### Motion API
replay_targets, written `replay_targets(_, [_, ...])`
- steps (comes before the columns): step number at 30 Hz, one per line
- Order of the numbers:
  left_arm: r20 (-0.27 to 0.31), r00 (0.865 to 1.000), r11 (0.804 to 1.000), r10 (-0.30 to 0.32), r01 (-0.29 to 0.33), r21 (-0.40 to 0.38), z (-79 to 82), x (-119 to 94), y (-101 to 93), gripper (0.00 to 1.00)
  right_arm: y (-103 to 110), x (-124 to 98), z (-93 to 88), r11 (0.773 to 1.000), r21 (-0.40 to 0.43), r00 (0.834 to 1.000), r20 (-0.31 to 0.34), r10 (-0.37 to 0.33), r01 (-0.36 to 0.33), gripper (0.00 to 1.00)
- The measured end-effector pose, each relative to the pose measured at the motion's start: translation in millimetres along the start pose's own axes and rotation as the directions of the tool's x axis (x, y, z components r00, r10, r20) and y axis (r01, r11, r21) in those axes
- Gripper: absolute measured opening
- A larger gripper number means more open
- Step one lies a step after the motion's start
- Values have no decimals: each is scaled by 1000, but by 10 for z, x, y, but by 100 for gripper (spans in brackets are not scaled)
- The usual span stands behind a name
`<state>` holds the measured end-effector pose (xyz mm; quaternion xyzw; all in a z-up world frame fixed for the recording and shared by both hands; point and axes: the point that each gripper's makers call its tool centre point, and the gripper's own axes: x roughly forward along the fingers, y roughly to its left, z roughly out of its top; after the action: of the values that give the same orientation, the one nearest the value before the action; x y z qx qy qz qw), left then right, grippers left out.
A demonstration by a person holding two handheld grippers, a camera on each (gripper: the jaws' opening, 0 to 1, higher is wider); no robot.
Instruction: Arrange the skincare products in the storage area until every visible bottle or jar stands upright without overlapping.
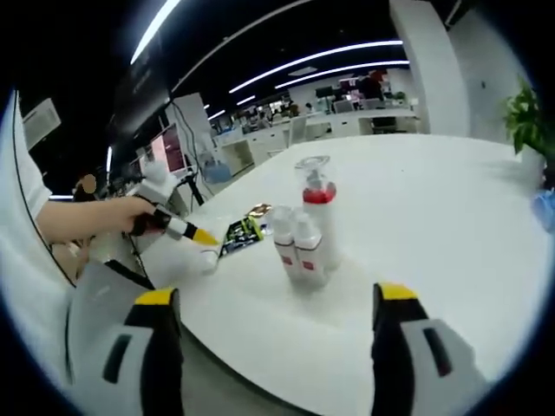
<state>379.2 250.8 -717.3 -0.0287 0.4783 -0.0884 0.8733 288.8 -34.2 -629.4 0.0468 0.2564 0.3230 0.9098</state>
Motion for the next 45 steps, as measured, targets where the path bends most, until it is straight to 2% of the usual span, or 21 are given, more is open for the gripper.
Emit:
replay_targets(6, [23,999,999,43,-43,-20,128,133,48,63,-15,2,4,1000,1,1000,2,-8,8,92])
replay_targets(11, [5,995,995,95,-95,-42,111,211,129,60,-35,-2,6,1000,7,1000,5,-17,17,92])
replay_targets(21, [-20,988,987,154,-154,-43,72,382,219,53,-59,-5,2,1000,14,1000,4,-27,27,92])
replay_targets(24, [5,985,984,170,-169,-58,96,373,239,52,-72,-9,3,999,19,999,5,-32,32,91])
replay_targets(31, [31,986,985,163,-161,-57,120,371,223,48,-79,-6,1,999,19,999,4,-36,36,91])
replay_targets(45, [66,989,986,131,-123,-108,160,348,235,34,-82,-64,18,999,22,999,12,-47,47,91])
